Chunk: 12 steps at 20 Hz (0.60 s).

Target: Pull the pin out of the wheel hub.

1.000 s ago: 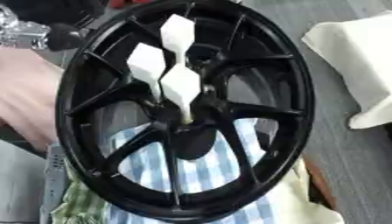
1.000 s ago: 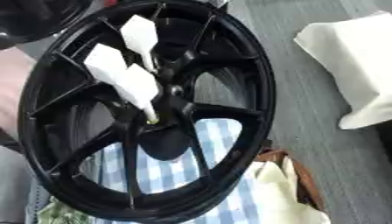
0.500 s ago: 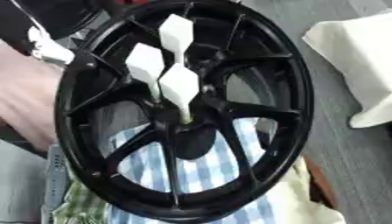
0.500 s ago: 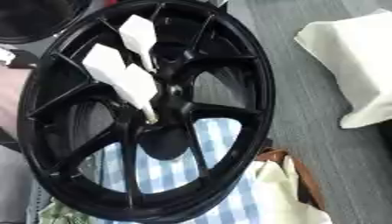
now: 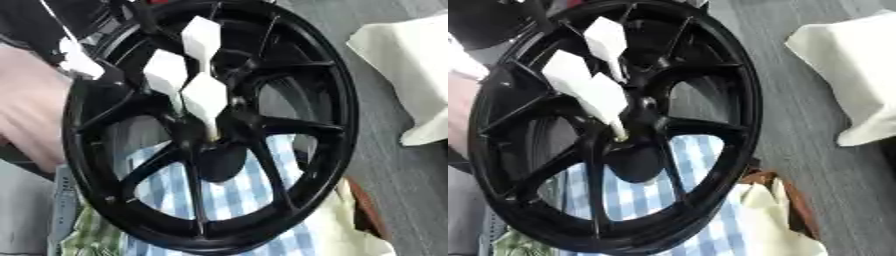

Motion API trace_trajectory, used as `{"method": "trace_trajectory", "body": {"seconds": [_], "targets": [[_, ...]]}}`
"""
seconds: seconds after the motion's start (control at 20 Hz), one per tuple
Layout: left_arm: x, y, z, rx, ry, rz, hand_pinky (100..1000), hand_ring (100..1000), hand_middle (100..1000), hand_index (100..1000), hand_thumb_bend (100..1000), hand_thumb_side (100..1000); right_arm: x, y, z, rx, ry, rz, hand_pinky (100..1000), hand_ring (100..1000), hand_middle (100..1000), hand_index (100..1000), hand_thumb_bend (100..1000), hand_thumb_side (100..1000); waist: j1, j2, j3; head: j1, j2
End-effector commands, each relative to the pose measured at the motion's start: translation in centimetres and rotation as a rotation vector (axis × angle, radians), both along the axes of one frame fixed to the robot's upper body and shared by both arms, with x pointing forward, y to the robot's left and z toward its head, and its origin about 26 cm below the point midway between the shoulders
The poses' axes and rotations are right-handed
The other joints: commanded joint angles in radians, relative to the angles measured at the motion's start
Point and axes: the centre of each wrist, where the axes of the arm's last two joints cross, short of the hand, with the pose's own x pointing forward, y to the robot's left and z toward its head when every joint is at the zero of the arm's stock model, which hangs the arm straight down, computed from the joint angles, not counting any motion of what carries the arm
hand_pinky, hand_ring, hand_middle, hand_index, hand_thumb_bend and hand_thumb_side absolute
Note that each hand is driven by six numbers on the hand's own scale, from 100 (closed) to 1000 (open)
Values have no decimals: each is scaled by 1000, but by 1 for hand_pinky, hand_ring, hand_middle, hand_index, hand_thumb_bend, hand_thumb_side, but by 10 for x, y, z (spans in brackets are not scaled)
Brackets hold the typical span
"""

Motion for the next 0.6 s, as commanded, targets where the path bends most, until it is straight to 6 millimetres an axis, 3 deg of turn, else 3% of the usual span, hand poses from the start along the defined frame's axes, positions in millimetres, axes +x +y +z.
{"method": "trace_trajectory", "body": {"seconds": [0.05,0.6], "targets": [[1,-1,7,3,-15,11,826,890,780,837,470,279,-2,2,8,-14,-18,10,874,754,620,794,100,648,-6,-18,-3,8,0],[11,-7,-2,-20,33,17,818,886,777,854,463,278,-1,3,7,-3,-12,15,874,754,617,792,100,651,-3,-12,-10,23,2]]}}
